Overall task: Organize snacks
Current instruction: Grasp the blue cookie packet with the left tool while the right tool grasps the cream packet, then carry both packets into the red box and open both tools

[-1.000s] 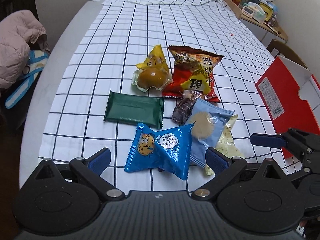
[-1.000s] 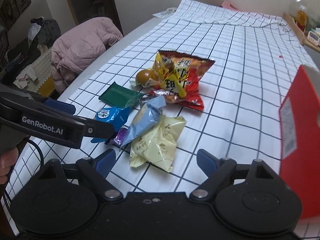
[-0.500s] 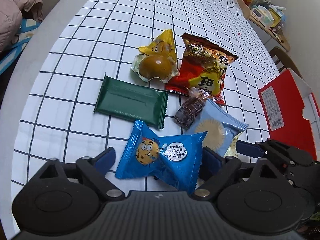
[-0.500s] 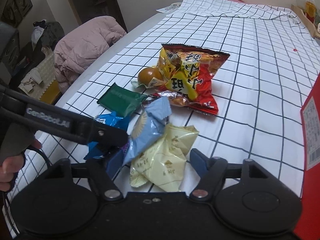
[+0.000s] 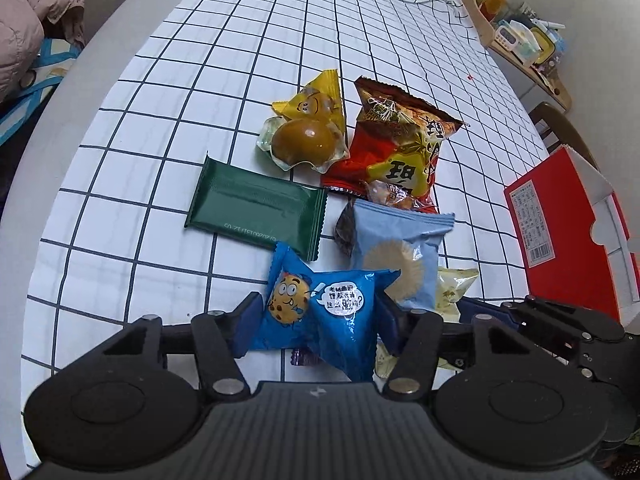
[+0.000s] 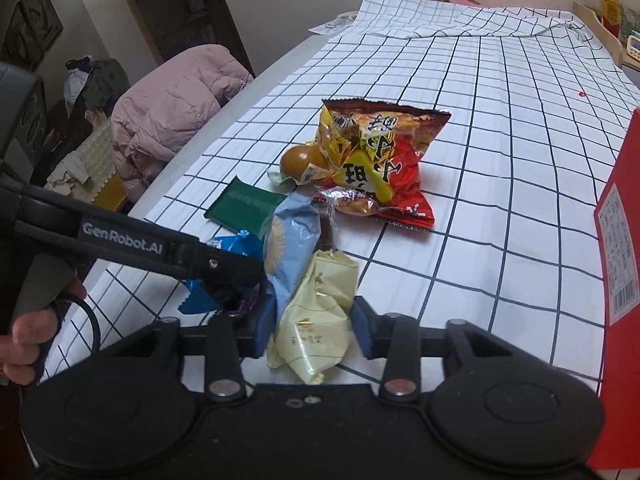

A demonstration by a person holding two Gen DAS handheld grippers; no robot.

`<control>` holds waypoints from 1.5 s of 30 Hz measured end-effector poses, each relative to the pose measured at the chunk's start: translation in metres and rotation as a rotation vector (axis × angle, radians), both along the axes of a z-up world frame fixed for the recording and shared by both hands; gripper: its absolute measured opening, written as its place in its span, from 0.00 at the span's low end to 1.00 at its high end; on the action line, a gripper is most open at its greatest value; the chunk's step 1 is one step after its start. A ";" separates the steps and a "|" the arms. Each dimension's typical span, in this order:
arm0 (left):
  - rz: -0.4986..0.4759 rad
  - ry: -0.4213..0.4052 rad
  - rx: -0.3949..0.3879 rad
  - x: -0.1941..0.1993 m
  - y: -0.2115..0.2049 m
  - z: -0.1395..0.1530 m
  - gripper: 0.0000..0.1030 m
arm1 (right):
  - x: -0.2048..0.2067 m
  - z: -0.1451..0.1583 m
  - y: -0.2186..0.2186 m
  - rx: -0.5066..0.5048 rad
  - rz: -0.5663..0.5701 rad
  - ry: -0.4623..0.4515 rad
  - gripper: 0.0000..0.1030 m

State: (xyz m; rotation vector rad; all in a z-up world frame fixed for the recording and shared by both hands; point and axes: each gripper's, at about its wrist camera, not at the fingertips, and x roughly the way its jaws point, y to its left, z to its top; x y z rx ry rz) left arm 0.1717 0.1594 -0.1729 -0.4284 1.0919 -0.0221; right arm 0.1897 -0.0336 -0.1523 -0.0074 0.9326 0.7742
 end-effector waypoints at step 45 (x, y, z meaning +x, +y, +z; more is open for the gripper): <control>0.003 -0.079 -0.024 -0.044 -0.031 0.058 0.54 | -0.058 0.046 -0.068 -0.046 -0.092 -0.037 0.17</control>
